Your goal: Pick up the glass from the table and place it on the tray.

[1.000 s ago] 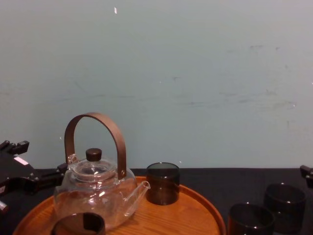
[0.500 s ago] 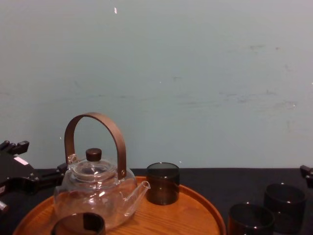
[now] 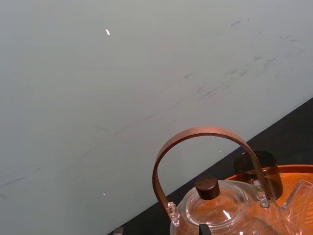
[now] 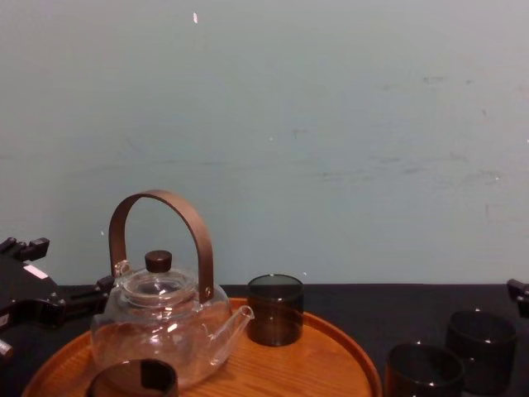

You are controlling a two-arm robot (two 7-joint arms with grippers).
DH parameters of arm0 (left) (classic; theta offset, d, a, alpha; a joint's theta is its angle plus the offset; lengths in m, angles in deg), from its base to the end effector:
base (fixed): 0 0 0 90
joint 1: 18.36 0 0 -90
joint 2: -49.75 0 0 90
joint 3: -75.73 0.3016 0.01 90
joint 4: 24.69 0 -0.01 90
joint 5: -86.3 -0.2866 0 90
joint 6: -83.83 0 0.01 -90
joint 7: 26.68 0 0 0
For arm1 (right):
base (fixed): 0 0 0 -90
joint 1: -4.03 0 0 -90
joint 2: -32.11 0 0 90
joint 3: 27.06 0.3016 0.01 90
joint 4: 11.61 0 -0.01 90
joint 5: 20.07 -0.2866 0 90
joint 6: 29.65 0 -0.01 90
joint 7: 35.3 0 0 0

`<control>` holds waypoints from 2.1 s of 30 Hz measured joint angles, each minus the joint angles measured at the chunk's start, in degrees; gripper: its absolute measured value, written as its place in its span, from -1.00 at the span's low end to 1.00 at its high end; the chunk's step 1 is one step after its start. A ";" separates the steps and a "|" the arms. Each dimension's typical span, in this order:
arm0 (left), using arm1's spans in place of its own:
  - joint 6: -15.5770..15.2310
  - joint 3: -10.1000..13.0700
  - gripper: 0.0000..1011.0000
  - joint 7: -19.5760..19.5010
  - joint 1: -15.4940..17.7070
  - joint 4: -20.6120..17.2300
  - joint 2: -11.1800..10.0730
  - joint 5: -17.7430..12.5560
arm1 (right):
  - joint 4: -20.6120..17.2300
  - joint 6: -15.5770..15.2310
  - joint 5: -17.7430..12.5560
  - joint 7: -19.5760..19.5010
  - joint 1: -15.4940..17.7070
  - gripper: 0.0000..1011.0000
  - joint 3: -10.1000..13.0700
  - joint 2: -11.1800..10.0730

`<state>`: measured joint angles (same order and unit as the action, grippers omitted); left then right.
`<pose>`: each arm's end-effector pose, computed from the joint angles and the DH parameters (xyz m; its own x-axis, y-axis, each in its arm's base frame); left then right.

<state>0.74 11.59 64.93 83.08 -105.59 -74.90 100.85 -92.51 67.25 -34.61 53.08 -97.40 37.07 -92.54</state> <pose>0.3390 0.0952 -0.3073 0.2923 0.8802 0.3738 -0.9552 0.2874 0.0701 0.3390 -0.0951 -0.3074 0.2924 -0.8802 0.3739 0.9552 0.2874 -0.0705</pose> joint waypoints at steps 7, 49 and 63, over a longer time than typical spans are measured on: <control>0.00 0.00 0.98 0.00 0.00 0.00 0.00 0.00 | 0.00 0.00 0.00 0.00 0.00 0.98 0.00 0.00; 0.00 0.00 0.98 0.00 0.00 0.00 0.00 0.00 | -9.81 -4.82 0.07 9.74 7.64 0.98 0.97 1.92; 0.00 0.00 0.98 0.00 0.00 0.00 0.00 0.00 | -8.09 -5.56 0.94 12.54 7.25 0.98 0.78 4.26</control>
<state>0.74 11.59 64.94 83.08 -105.59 -74.90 100.85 -100.60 61.69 -33.68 65.62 -90.15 37.85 -88.27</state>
